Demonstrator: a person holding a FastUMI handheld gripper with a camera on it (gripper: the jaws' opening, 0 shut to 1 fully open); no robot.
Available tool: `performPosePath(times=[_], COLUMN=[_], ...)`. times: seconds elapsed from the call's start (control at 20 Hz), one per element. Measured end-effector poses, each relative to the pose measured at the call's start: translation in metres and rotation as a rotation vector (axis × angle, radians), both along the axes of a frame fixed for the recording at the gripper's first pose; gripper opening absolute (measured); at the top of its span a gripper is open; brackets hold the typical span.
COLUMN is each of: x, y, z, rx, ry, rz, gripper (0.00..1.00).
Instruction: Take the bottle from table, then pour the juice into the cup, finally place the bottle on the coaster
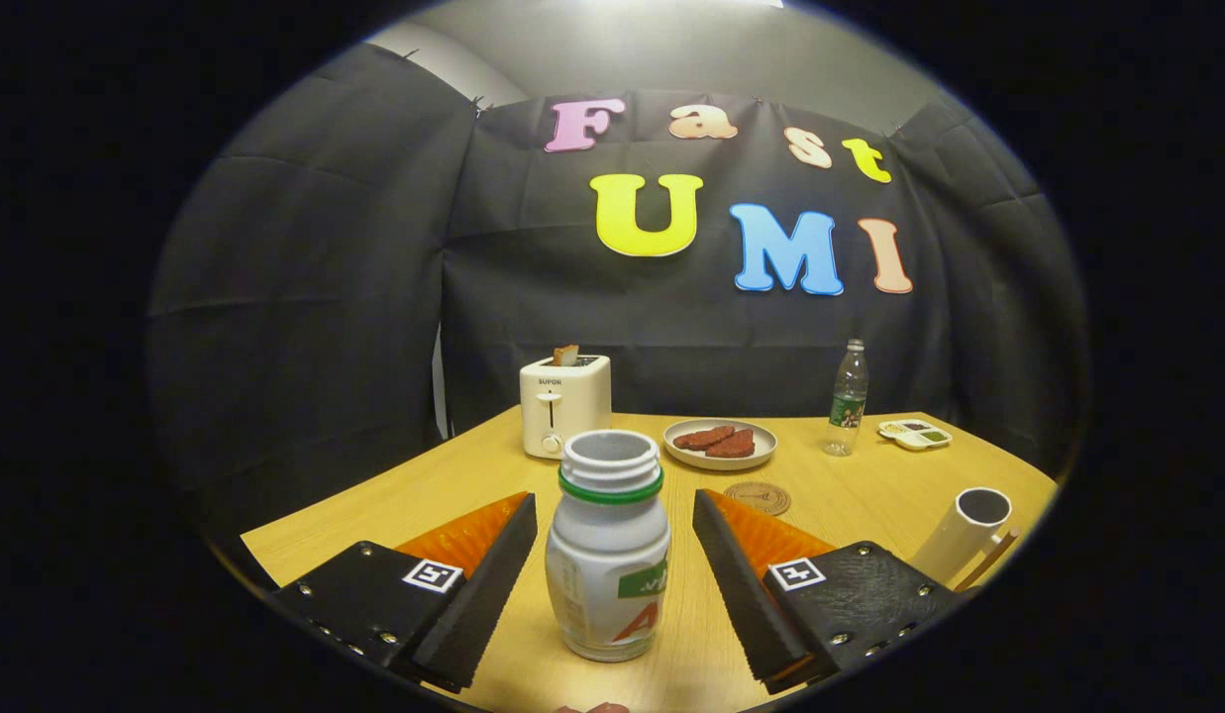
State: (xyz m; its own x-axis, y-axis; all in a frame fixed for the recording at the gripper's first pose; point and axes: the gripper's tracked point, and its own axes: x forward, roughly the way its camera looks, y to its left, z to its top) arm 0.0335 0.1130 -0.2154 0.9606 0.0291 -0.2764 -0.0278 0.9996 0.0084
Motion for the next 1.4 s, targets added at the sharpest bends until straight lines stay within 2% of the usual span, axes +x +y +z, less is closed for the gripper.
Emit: performPosePath(times=[0.45,0.75,0.85,0.95,1.1,1.4], x=[-0.009,-0.014,-0.015,-0.013,-0.011,-0.009], y=[0.004,0.007,0.008,0.008,0.007,0.008], z=[-0.052,-0.069,-0.071,-0.071,-0.073,-0.071], rx=[0.008,0.015,0.013,0.019,0.032,0.030], ry=[0.131,0.184,0.190,0.186,0.181,0.212], rz=[-0.012,-0.008,-0.003,0.005,0.005,0.004], gripper=[0.97,0.96,0.94,0.79,0.79,0.73])
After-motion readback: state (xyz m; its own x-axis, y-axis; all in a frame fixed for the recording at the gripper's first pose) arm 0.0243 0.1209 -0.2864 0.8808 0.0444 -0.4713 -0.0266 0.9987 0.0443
